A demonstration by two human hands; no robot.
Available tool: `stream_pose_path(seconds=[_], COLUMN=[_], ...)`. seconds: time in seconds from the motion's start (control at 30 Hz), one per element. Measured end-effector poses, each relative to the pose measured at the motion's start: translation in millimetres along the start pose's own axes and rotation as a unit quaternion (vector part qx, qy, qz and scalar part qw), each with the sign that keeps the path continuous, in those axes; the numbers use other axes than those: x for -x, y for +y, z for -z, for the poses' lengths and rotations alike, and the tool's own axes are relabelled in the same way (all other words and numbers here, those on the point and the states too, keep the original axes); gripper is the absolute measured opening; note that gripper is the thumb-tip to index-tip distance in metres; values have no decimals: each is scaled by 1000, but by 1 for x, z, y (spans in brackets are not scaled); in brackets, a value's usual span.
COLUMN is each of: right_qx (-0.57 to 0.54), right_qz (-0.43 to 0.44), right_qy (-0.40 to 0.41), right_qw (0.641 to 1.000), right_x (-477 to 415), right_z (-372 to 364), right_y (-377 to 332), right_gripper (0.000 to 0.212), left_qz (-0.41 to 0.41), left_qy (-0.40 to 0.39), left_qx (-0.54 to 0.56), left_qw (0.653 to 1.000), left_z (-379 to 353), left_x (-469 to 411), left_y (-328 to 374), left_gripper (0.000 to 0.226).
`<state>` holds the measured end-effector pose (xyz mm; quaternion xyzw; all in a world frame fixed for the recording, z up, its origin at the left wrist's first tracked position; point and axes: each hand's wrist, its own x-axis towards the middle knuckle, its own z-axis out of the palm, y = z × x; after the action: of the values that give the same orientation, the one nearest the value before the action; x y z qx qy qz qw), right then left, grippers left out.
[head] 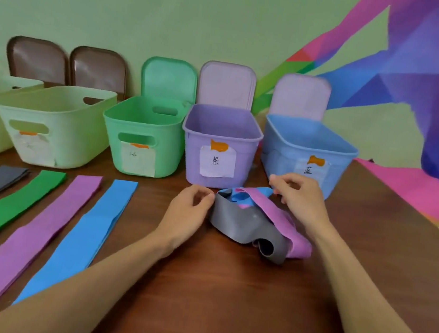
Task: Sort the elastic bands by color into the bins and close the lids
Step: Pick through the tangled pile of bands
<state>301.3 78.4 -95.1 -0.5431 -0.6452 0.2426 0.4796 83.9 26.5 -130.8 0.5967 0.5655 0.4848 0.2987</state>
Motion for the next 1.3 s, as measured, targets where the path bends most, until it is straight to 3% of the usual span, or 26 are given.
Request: stream_pose_path(seconds=[0.2,0.4,0.5,0.77,0.9,1.0,1.17,1.3], right_qx=[38,-13,-63,-164,-248,-313,-431,-478], right_qz=[-23,-22,-23,-25,-21,-16,-3,18], right_qy=[-109,-127,-96,-1,4,6,-14,3], right_qw=[993,992,993,986,968,950,902,878], right_x=[1,4,6,10,8,0,-5,-4], right_z=[-6,-7,-4,11,20,31,52,64], right_y=[13,8,5,-10,-31,-54,-89,-114], right_gripper=[20,13,4,14,19,18,16,22], left_qz=[-31,-33,-43,-52,-24,-77,-88,-72], left_qy=[-61,-75,-88,-125,-115,-51,-133,-181], left_qx=[-44,-94,-123,-201,-206,-192,-102,-90], left_qw=[997,992,988,970,971,977,982,977], left_z=[-3,-2,-1,-1,-2,-6,-23,-36], left_x=[4,8,9,9,6,10,21,27], left_y=[1,6,7,8,36,69,110,126], left_gripper=[16,16,21,30,45,33,43,29])
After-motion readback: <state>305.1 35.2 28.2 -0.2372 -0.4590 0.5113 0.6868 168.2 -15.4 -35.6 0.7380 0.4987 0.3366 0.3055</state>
